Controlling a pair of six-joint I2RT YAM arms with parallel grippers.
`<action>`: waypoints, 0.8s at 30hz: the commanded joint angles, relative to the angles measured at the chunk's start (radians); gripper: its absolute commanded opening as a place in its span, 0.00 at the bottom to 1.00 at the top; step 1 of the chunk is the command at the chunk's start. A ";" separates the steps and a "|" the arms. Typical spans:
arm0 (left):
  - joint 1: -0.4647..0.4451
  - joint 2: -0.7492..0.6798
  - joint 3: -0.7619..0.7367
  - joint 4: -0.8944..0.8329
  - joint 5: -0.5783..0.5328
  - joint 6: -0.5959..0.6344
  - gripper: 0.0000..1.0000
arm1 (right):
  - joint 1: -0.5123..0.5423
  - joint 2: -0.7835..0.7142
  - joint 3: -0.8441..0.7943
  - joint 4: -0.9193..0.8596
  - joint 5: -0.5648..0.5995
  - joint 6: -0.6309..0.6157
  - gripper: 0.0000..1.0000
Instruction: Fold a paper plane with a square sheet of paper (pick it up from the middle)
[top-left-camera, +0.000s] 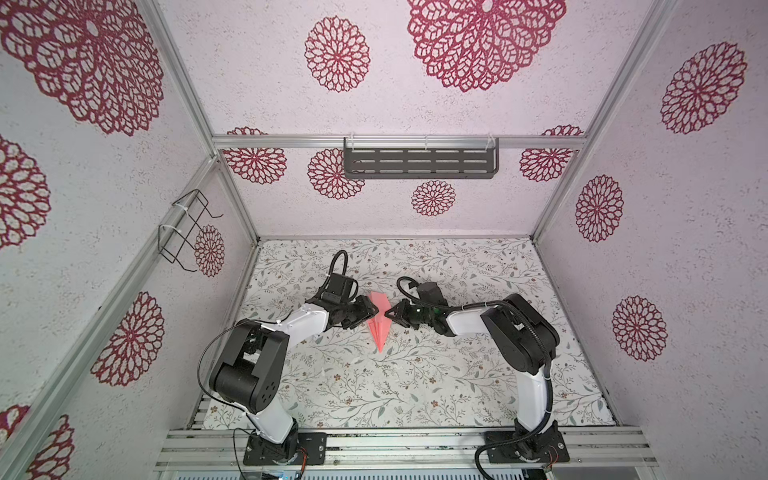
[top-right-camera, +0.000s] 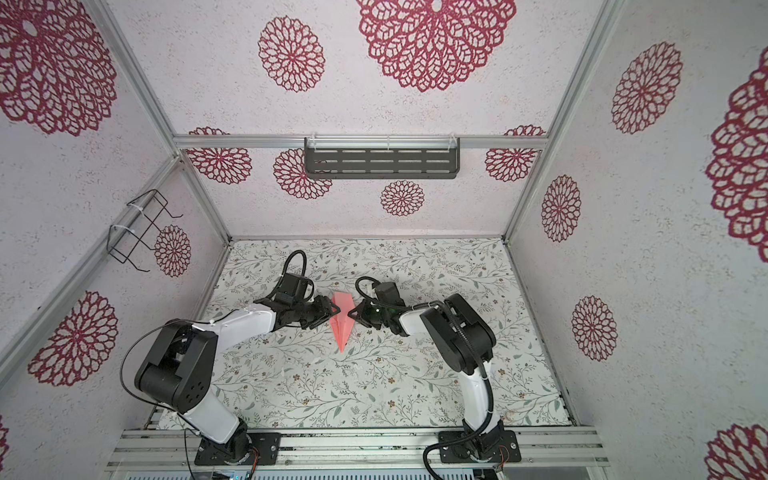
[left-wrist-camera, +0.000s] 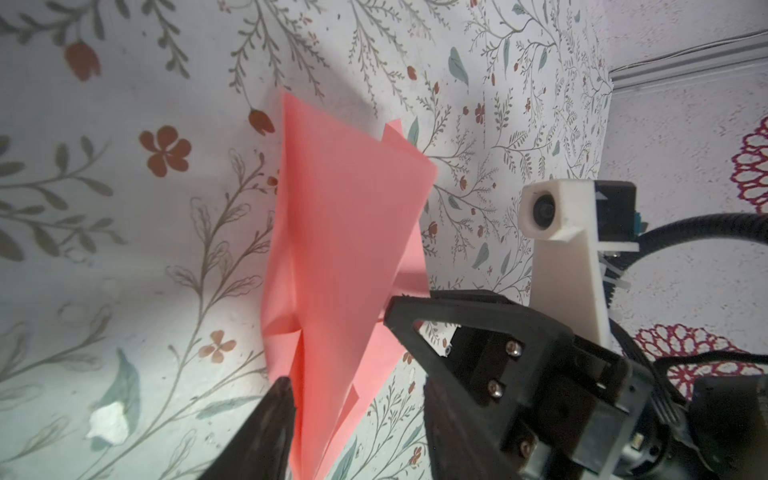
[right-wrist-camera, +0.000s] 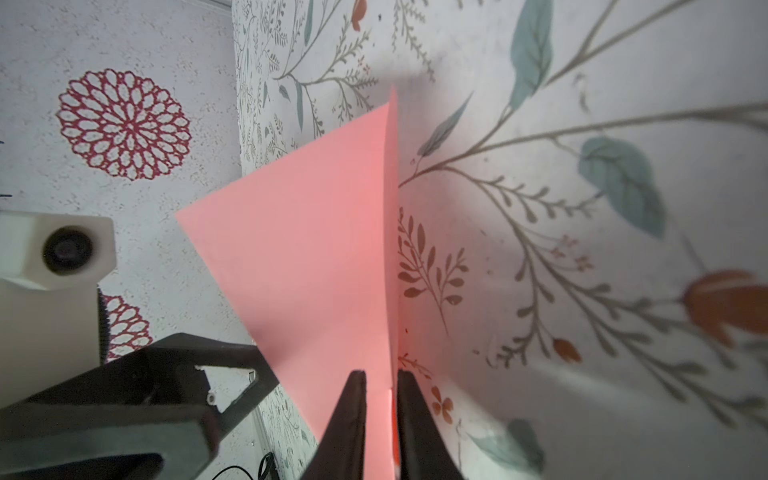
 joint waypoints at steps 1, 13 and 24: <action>-0.012 0.004 0.022 -0.004 -0.037 0.010 0.52 | -0.006 -0.002 -0.001 0.010 -0.019 -0.028 0.19; -0.032 0.109 0.082 -0.091 -0.017 0.026 0.61 | -0.009 0.007 0.000 0.011 -0.021 -0.021 0.19; -0.061 0.123 0.070 -0.138 0.017 0.031 0.54 | -0.008 0.019 0.006 0.005 -0.023 -0.013 0.17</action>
